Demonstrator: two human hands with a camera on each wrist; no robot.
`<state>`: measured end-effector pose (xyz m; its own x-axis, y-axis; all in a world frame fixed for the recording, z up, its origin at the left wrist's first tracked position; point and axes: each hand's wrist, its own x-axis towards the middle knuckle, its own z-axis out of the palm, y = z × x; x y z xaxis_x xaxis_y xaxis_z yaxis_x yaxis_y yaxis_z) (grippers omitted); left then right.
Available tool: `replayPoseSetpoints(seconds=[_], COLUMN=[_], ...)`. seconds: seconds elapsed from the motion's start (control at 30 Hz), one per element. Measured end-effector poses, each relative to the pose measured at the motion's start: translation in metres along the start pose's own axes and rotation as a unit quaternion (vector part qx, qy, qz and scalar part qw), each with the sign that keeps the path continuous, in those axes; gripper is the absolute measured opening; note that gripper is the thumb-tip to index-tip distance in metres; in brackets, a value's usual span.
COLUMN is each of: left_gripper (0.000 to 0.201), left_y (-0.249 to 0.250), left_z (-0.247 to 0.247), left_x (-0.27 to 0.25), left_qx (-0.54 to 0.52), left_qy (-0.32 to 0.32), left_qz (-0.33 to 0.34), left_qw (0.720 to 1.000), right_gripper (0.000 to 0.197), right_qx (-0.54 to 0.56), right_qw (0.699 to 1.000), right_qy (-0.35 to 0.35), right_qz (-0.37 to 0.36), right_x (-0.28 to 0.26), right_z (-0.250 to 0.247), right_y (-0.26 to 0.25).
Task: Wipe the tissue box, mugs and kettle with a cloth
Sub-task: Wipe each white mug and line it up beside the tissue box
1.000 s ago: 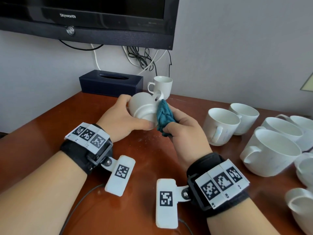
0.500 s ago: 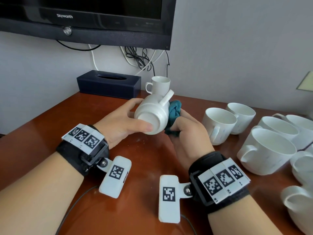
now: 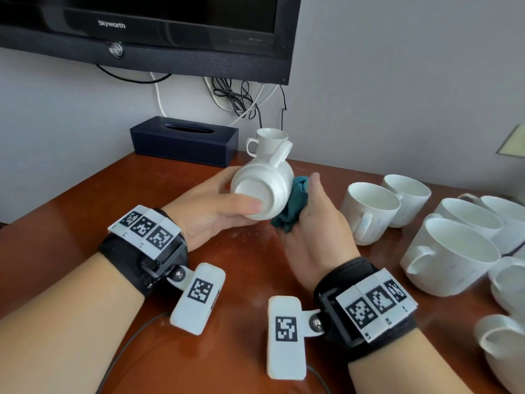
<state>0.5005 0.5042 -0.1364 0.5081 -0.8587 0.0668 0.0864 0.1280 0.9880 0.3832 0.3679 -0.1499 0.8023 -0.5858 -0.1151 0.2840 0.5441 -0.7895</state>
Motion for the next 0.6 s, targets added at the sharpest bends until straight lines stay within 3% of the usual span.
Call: replayPoseSetpoints(seconds=[0.1, 0.2, 0.27, 0.4, 0.53, 0.6], left_gripper=[0.099, 0.112, 0.111, 0.112, 0.086, 0.084], left_y=[0.000, 0.001, 0.000, -0.003, -0.001, -0.001], left_z=[-0.002, -0.002, -0.004, -0.002, 0.000, -0.001], left_x=[-0.001, -0.001, 0.000, 0.000, 0.001, 0.003], left_qx=[-0.027, -0.019, 0.007, 0.037, 0.065, 0.075], left_qy=[-0.028, -0.011, -0.014, -0.030, 0.002, 0.021], left_qz=[-0.013, -0.019, -0.009, -0.006, -0.002, 0.000], left_qw=[0.999, 1.000, 1.000, 0.999, 0.998, 0.997], right_gripper=[0.068, 0.050, 0.038, 0.032, 0.032, 0.035], right_qx=[0.010, -0.001, -0.007, -0.036, -0.042, -0.071], right_qw=[1.000, 0.999, 0.999, 0.997, 0.995, 0.991], right_qy=[0.020, -0.010, -0.016, 0.005, -0.033, -0.054], right_qz=[0.000, -0.036, -0.050, -0.062, -0.084, -0.095], right_x=[0.003, 0.002, -0.001, -0.004, -0.007, -0.006], right_z=[-0.005, -0.011, -0.012, -0.013, -0.008, -0.008], right_y=[-0.003, -0.004, -0.007, -0.013, -0.013, -0.011])
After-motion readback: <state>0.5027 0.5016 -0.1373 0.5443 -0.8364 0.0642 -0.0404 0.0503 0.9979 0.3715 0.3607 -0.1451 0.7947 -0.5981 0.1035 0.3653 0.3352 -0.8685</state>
